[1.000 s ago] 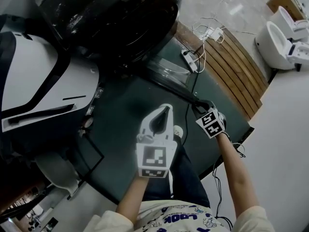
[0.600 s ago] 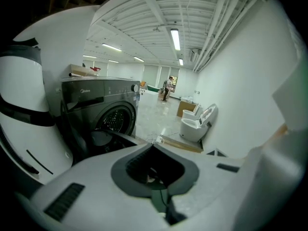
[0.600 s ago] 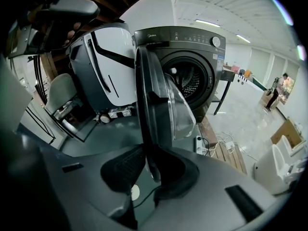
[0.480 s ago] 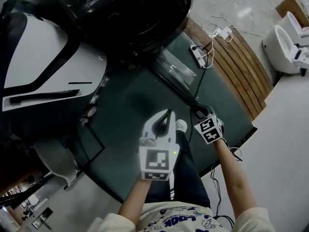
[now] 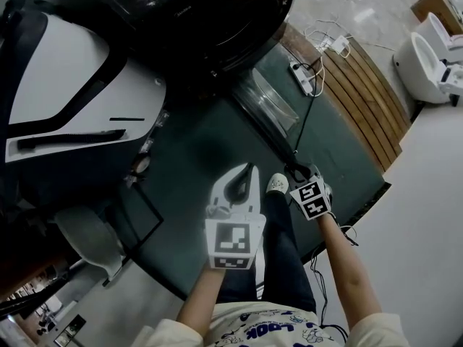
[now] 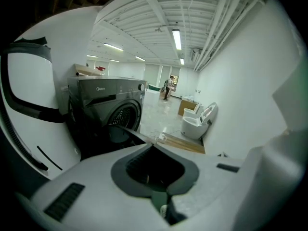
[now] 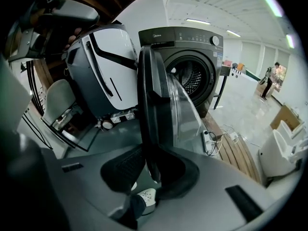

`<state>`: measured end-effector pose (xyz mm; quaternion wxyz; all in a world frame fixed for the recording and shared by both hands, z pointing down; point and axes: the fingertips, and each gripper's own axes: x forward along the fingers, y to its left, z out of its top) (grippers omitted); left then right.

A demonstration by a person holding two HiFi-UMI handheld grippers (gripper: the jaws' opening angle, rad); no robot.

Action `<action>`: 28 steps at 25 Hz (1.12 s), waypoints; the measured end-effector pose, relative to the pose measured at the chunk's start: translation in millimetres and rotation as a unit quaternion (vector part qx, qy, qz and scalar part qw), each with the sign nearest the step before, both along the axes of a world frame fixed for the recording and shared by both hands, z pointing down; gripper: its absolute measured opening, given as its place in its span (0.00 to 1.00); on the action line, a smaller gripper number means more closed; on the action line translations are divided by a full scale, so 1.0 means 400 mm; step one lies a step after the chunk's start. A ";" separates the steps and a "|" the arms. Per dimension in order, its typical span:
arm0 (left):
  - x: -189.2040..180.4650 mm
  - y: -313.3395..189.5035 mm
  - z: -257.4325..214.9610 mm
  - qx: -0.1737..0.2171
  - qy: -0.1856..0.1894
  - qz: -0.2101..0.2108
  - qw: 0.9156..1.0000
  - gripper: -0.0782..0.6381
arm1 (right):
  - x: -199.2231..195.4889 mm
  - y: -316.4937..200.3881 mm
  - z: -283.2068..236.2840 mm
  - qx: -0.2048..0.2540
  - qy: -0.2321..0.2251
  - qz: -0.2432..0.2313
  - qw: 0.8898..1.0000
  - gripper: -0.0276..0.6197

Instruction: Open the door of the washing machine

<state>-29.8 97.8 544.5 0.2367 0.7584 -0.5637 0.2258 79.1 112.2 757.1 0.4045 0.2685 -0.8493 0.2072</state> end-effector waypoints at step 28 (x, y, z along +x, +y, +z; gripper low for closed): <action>-0.126 0.081 -0.008 -0.003 0.005 -0.013 1.000 0.11 | -0.163 0.145 -0.003 -0.024 -0.028 0.040 0.999 0.19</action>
